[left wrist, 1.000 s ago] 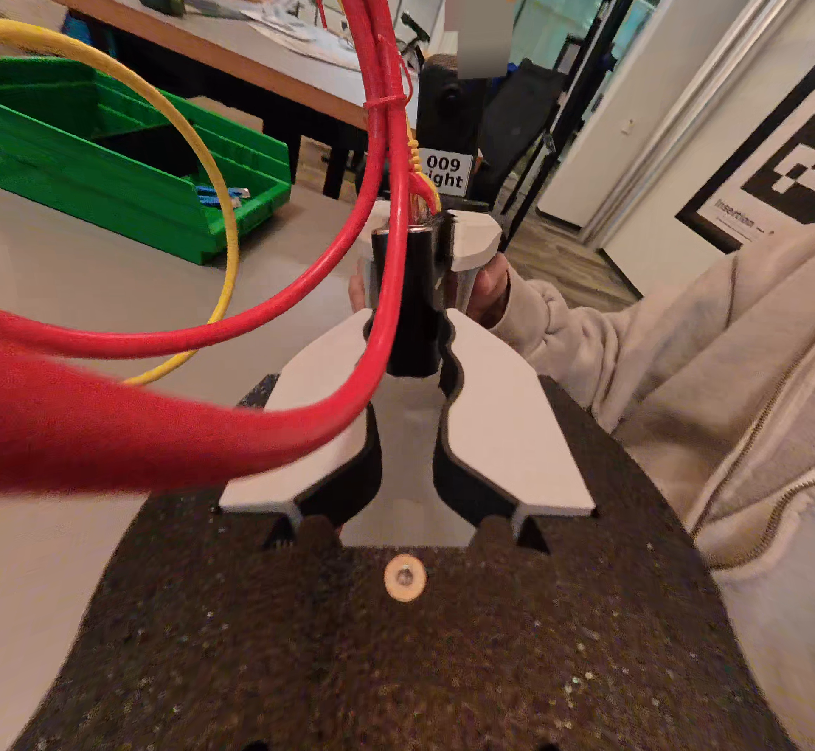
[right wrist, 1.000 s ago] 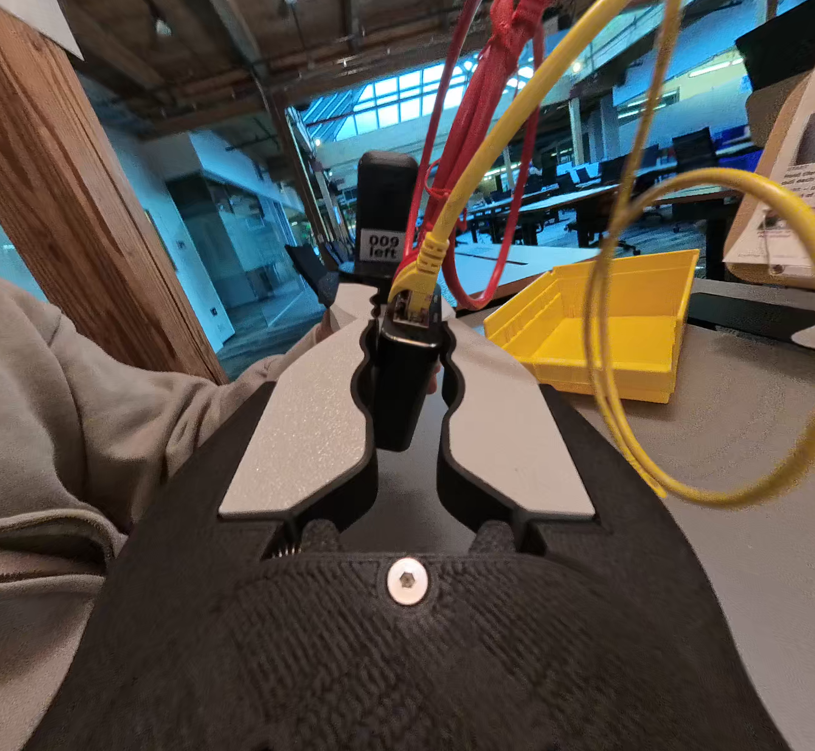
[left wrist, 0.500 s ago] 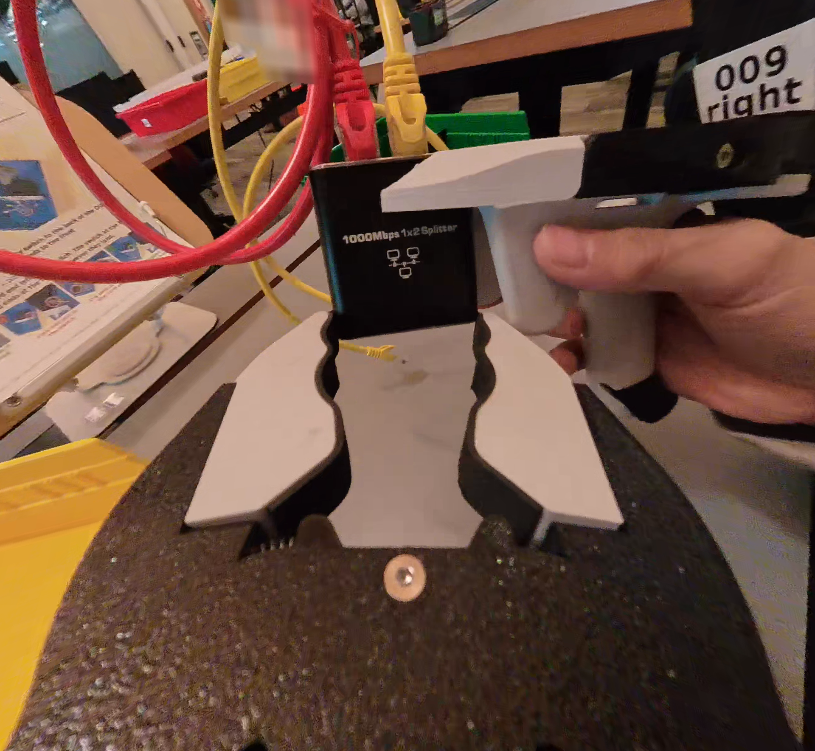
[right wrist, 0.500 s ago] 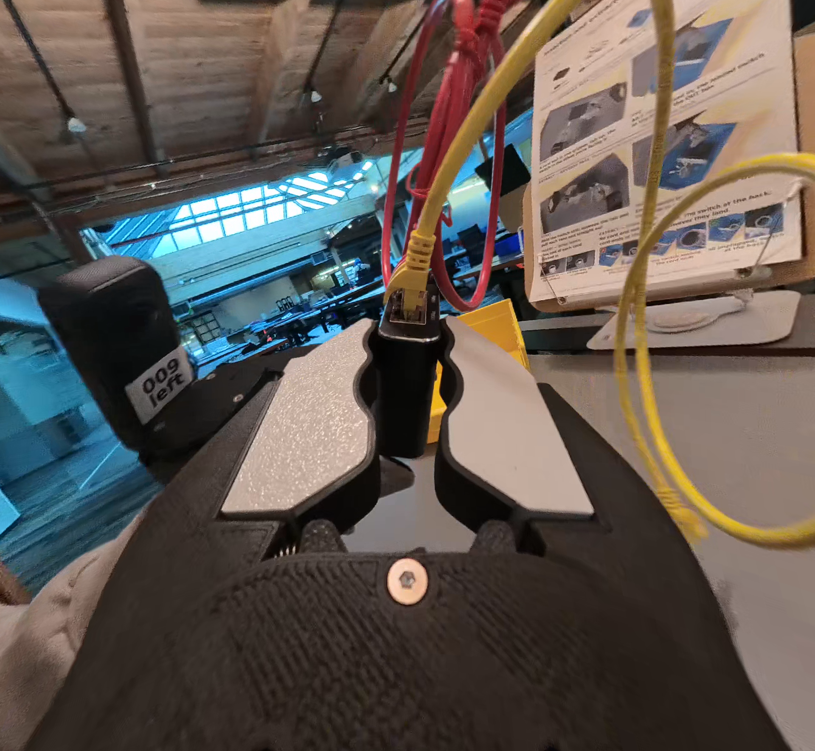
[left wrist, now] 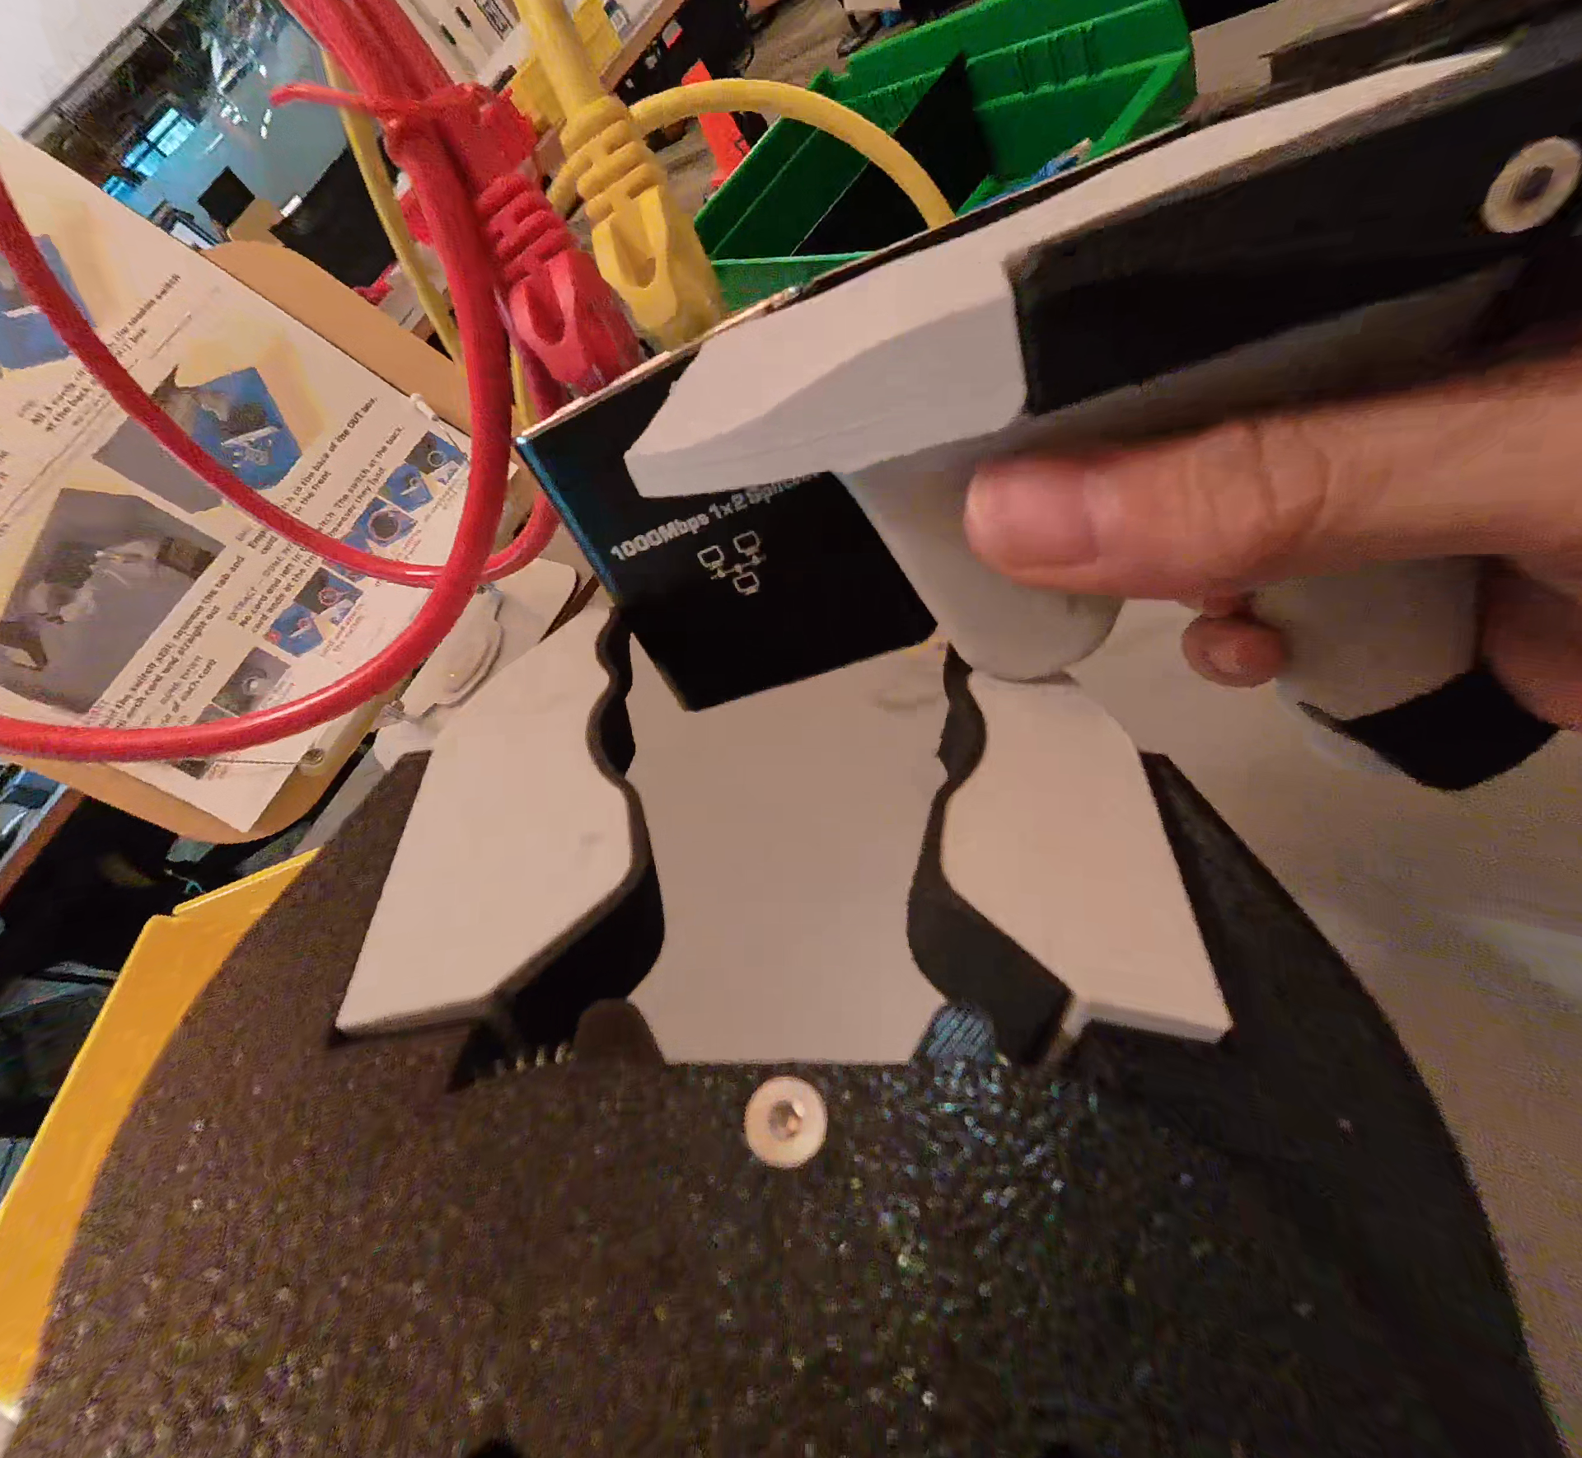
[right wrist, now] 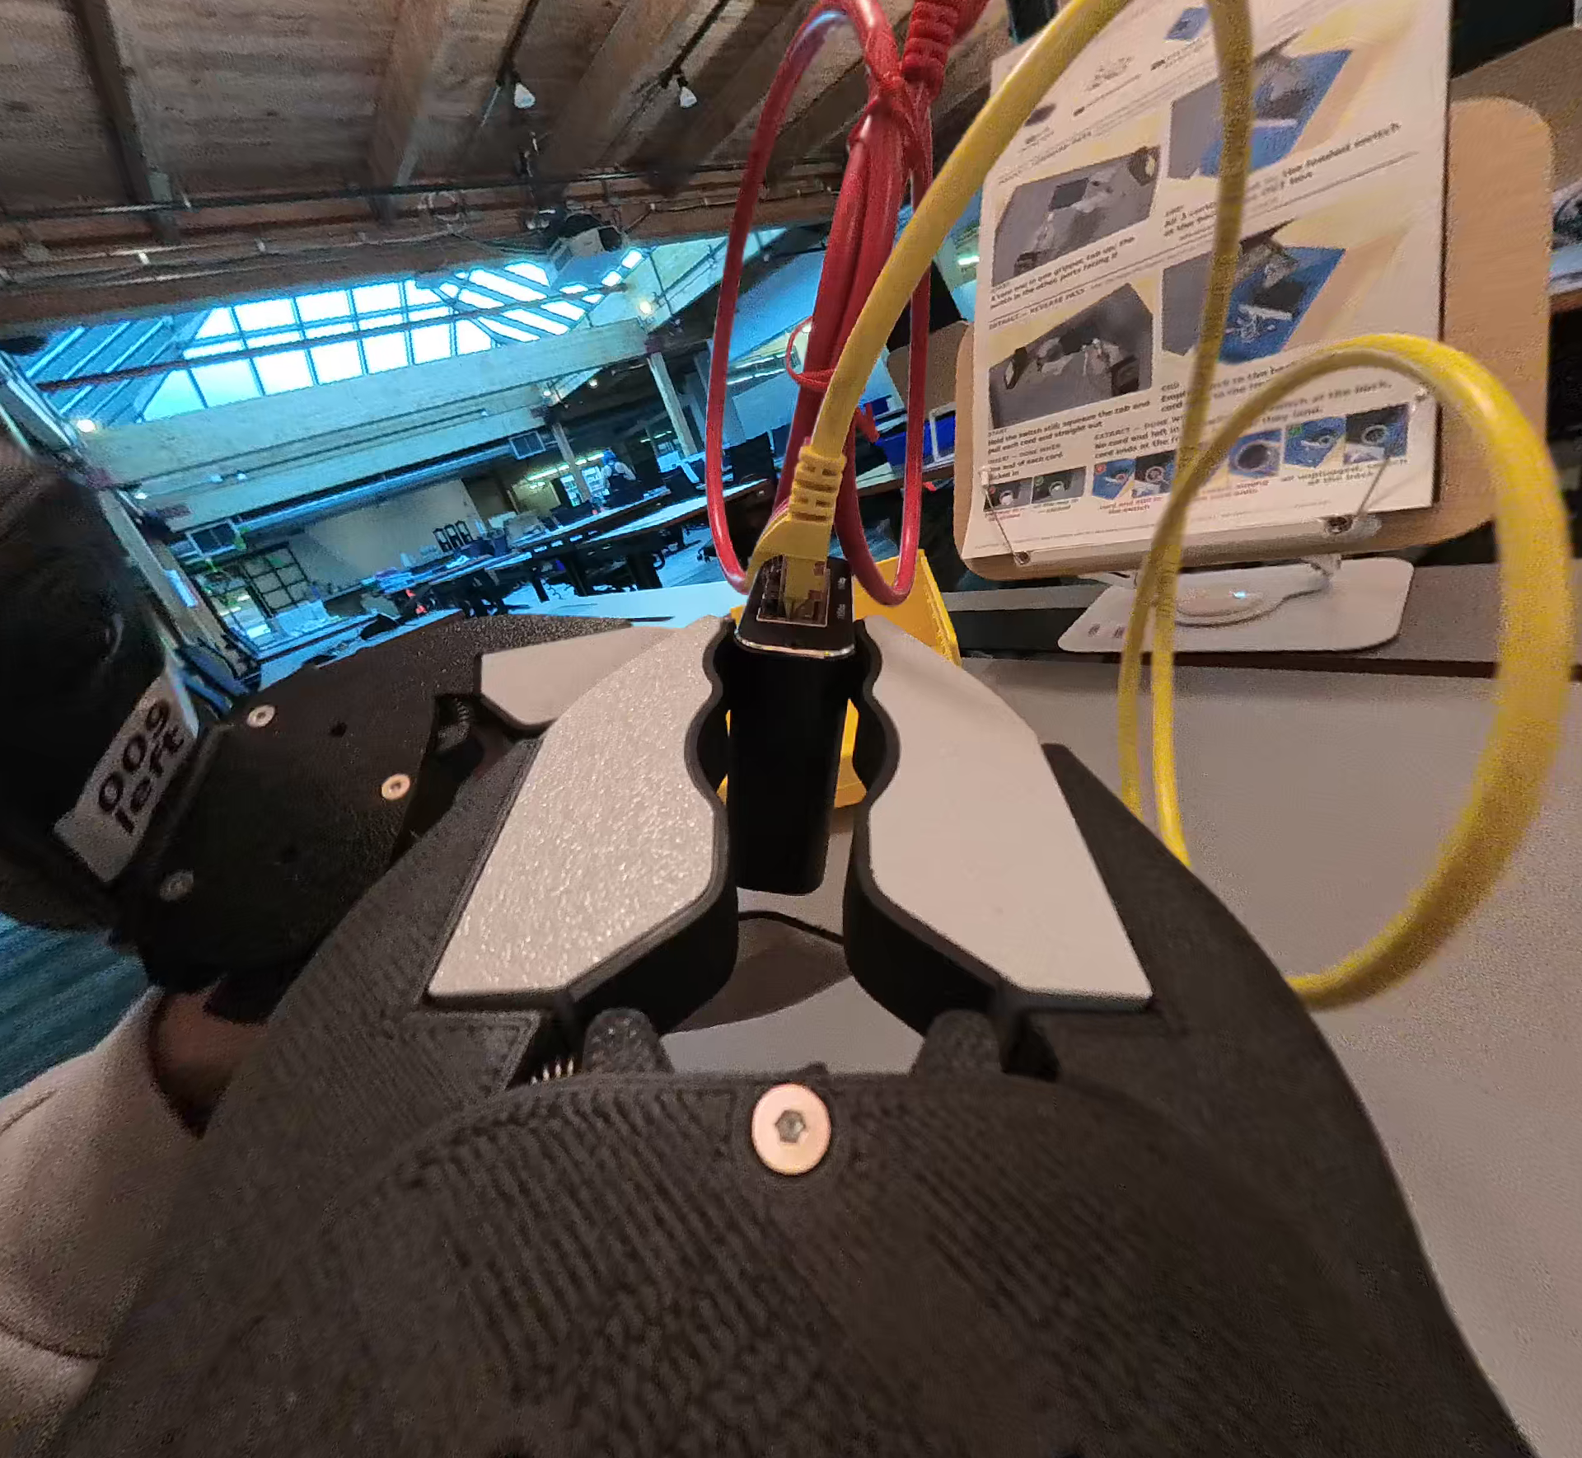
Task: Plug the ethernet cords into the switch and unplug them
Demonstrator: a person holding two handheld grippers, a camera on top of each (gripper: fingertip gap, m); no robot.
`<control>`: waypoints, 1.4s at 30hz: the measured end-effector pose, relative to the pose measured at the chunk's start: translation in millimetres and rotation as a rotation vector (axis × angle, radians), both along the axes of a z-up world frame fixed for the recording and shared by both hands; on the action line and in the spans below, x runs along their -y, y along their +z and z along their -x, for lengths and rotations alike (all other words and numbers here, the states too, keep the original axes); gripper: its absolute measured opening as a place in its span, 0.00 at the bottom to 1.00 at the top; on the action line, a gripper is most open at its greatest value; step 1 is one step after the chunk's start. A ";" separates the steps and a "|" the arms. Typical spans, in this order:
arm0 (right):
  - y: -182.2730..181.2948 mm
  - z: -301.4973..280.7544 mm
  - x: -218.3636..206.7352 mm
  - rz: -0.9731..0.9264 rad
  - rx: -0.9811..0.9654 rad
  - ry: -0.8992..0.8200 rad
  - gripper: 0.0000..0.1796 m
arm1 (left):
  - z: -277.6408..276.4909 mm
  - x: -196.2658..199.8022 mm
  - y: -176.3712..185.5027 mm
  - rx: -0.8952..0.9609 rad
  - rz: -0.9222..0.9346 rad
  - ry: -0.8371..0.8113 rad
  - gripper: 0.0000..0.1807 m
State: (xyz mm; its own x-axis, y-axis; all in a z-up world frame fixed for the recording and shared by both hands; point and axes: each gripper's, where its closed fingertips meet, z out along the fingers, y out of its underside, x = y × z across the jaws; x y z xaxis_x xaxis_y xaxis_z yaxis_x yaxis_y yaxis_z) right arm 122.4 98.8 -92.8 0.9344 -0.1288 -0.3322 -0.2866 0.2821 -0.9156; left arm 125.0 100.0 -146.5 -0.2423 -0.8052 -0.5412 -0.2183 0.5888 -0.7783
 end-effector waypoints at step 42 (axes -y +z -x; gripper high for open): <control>17.0 20.9 9.9 -0.079 -0.063 0.388 0.09 | 37.4 6.6 31.6 -0.189 0.940 -0.739 0.14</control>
